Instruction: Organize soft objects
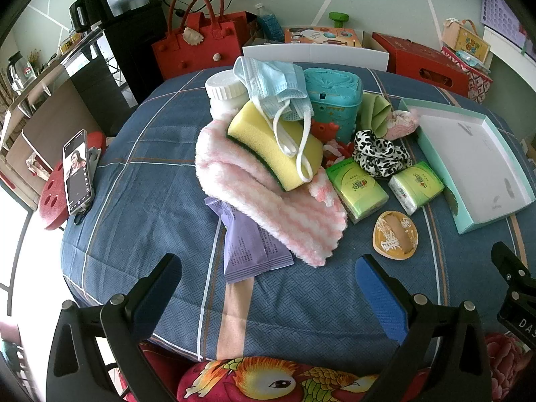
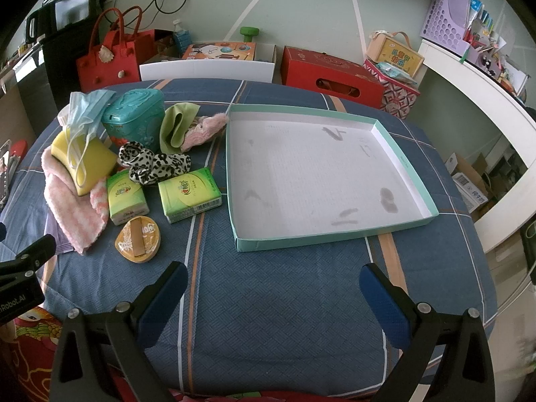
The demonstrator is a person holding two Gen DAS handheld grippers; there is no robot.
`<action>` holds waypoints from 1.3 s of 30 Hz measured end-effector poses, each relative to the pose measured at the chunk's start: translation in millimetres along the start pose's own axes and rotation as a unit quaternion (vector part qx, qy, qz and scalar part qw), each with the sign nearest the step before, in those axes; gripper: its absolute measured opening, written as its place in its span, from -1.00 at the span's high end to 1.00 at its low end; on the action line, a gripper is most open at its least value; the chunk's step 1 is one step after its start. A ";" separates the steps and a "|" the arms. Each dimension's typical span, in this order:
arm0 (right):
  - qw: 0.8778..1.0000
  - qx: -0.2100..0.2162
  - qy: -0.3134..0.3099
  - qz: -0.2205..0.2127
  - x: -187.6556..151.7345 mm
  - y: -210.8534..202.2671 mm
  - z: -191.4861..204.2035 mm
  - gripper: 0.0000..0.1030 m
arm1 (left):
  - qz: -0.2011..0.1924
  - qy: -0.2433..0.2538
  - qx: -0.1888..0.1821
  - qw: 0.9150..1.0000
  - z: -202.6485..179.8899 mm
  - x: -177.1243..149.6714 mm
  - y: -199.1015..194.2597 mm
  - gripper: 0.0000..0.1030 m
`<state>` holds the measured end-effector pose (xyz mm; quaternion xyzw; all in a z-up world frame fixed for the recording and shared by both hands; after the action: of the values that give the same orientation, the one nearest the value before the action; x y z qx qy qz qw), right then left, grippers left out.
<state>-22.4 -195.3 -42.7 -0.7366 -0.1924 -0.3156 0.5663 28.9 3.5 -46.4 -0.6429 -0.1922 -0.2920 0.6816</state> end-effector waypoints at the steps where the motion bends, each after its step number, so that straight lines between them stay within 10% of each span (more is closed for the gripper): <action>1: 1.000 0.000 0.000 0.000 -0.2 0.5 0.2 -1.00 | 0.000 0.000 0.000 1.000 -0.2 0.2 0.0 -1.00; 39: 0.981 0.145 -0.056 0.114 1.1 69.0 112.7 -1.00 | 0.106 -0.110 -0.078 0.985 86.7 1.3 67.6 -1.00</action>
<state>50.5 -107.2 -109.1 -0.6806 -0.1823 -0.1758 0.6875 83.3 89.3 -88.6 -0.7390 -0.1736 -0.1601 0.6310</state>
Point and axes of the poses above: each gripper's, at about its wrist camera, not at the fingertips, and y roughly the way its jaws point, z to its left, x to its top, the point moved 5 cm from there along y, roughly the way its jaws point, and after that the axes turned 7 degrees about -z, right-handed, at the moved point
